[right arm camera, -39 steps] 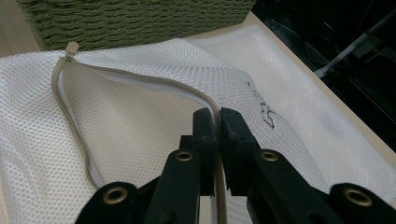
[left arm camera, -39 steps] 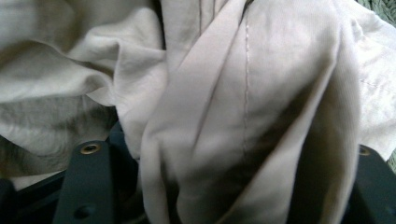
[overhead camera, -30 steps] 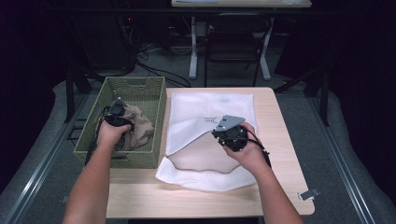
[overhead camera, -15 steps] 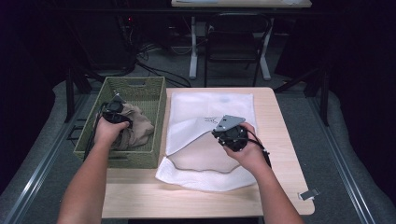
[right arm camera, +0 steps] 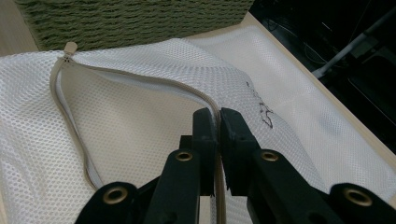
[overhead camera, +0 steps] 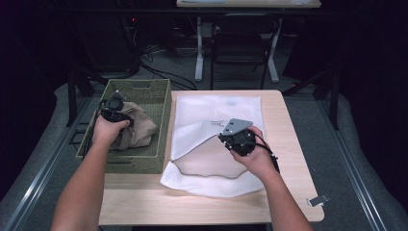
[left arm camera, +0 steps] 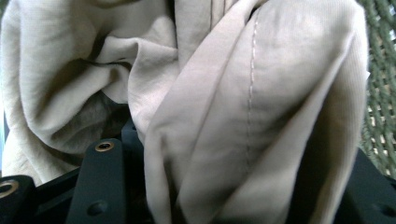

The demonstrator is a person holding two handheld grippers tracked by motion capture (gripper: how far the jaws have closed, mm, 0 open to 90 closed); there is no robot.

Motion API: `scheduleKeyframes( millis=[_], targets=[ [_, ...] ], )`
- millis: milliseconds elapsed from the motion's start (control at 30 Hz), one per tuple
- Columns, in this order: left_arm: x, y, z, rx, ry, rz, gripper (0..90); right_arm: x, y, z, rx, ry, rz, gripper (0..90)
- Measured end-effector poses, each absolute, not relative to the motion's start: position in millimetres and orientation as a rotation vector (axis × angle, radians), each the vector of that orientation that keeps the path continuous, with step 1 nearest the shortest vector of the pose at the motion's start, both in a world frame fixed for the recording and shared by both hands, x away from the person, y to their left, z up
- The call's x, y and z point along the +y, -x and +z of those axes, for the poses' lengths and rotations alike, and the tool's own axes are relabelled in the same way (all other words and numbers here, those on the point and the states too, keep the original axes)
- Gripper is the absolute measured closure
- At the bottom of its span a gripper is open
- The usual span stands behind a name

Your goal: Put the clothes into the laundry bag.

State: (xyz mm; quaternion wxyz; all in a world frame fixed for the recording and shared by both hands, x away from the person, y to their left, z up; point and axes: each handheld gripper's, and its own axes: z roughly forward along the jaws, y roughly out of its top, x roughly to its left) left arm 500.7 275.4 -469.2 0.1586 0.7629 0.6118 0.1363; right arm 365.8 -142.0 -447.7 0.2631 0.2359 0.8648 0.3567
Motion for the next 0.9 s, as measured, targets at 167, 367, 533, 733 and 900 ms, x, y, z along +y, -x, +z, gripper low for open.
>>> scheduleKeyframes(
  millis=[167,367,533,733,900],
  targets=[
    [275,-499,-459,1.738,-2.175,0.402,42.5,-142,-366,-448,2.338,-0.64,0.967,84.9],
    [275,-498,-452,1.745,-2.153,0.396,42.5,-143,-365,-446,2.331,-0.638,0.98,84.9],
    [275,-498,-451,1.742,-2.145,0.392,43.6,-144,-365,-446,2.33,-0.642,0.981,85.2],
    [276,-499,-451,1.739,-2.138,0.374,44.5,-143,-365,-446,2.336,-0.639,0.977,86.2],
    [277,-498,-448,1.751,-2.131,0.384,45.2,-144,-366,-447,2.337,-0.644,0.979,85.4]
  ],
)
